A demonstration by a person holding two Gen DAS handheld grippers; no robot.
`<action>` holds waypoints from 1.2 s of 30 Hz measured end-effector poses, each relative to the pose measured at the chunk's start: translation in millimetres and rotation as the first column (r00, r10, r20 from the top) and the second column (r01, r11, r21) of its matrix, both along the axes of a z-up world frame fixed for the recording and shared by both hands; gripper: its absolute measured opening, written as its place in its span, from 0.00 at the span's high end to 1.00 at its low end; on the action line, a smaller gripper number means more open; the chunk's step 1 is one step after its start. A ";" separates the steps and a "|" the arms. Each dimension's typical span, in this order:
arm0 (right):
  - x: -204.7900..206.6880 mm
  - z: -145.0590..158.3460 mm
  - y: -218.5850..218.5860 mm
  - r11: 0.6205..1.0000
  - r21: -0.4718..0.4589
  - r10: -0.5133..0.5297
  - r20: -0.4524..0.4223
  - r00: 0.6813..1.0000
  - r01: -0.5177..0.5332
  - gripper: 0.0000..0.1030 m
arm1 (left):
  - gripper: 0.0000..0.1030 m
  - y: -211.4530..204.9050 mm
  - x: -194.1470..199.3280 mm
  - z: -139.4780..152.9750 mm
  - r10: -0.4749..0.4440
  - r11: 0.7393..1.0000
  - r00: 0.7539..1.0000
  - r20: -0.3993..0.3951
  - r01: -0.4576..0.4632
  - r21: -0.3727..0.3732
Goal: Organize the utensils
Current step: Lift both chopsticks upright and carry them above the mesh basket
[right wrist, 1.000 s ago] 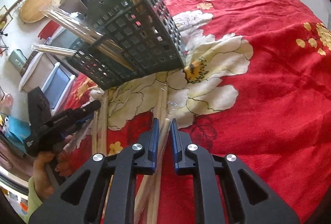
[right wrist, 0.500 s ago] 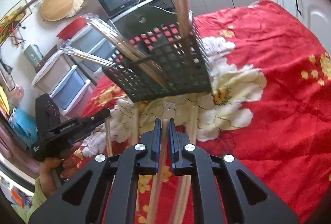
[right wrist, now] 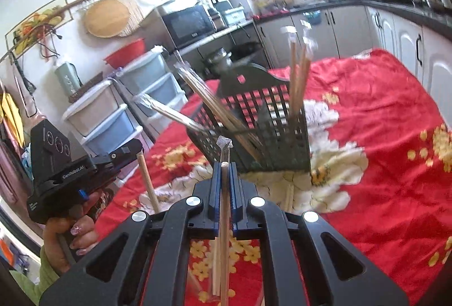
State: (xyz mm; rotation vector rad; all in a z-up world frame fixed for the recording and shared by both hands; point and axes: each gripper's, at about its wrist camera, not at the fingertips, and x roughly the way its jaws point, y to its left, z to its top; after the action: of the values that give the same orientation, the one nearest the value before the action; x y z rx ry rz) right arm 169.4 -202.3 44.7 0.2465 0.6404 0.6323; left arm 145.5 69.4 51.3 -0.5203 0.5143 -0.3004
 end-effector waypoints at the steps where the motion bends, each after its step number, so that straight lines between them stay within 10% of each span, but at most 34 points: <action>1: -1.0 4.1 -0.4 1.000 0.004 0.000 0.013 1.000 0.000 0.94 | 0.94 -2.3 -0.7 5.1 -0.002 1.000 1.000 0.014 0.002 0.011; 36: -18.9 88.4 -16.2 0.992 0.077 -0.115 0.303 0.946 0.096 0.94 | 0.97 -18.1 -10.2 102.6 -0.014 0.992 0.966 0.259 -0.020 0.128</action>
State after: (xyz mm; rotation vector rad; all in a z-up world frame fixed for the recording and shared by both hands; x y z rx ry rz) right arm 150.5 -218.6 133.1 0.2321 0.3055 0.5727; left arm 135.3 51.4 153.9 -0.3489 0.2762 -0.3244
